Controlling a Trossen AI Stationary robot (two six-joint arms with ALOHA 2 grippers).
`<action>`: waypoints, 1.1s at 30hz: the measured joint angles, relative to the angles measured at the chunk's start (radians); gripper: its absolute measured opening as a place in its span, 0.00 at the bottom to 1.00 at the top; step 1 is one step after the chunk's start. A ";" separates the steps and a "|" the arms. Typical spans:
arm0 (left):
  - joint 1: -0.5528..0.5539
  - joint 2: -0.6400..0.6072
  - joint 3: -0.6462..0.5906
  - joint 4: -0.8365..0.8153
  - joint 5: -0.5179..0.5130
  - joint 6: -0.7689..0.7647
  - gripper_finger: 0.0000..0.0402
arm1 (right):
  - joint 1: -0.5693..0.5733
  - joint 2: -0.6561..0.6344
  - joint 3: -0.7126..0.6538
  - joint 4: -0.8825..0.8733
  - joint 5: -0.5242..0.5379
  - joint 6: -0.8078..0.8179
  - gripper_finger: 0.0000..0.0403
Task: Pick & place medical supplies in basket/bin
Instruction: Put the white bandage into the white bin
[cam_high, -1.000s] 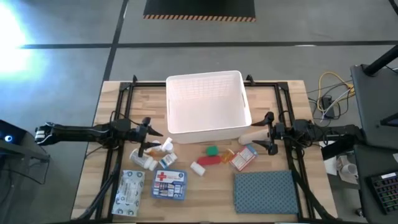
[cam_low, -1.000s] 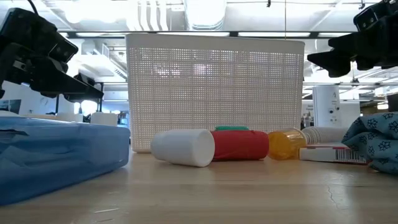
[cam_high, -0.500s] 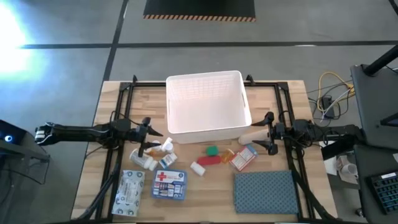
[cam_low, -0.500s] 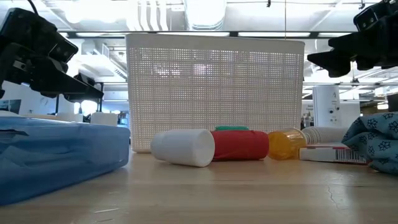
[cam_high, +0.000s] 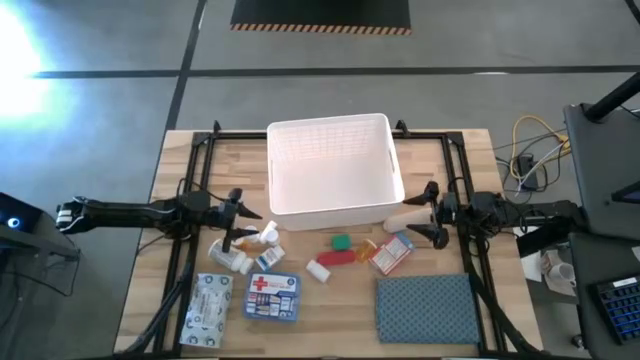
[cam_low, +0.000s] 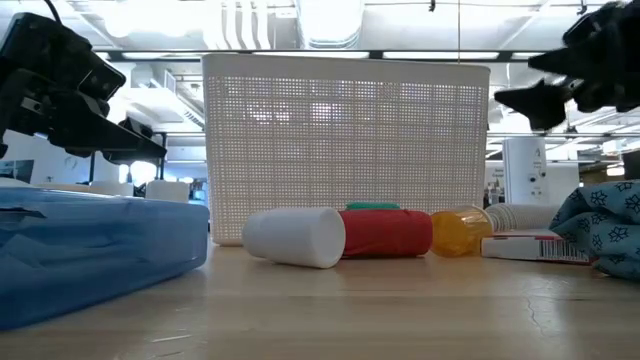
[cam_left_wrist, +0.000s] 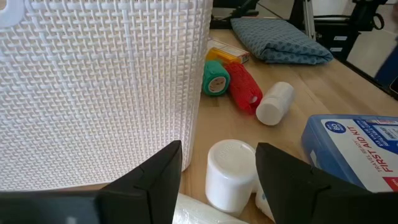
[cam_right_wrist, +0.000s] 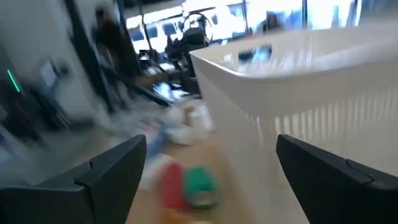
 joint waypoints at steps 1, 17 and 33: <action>0.000 0.000 0.000 0.000 0.000 0.000 0.47 | 0.000 0.000 0.000 0.000 0.000 0.132 0.86; 0.000 0.000 0.000 0.000 0.000 0.000 0.47 | 0.000 -0.001 0.000 0.055 0.365 0.961 0.87; 0.000 0.000 0.000 0.000 0.000 0.000 0.47 | -0.001 0.000 0.000 0.547 0.537 0.585 0.87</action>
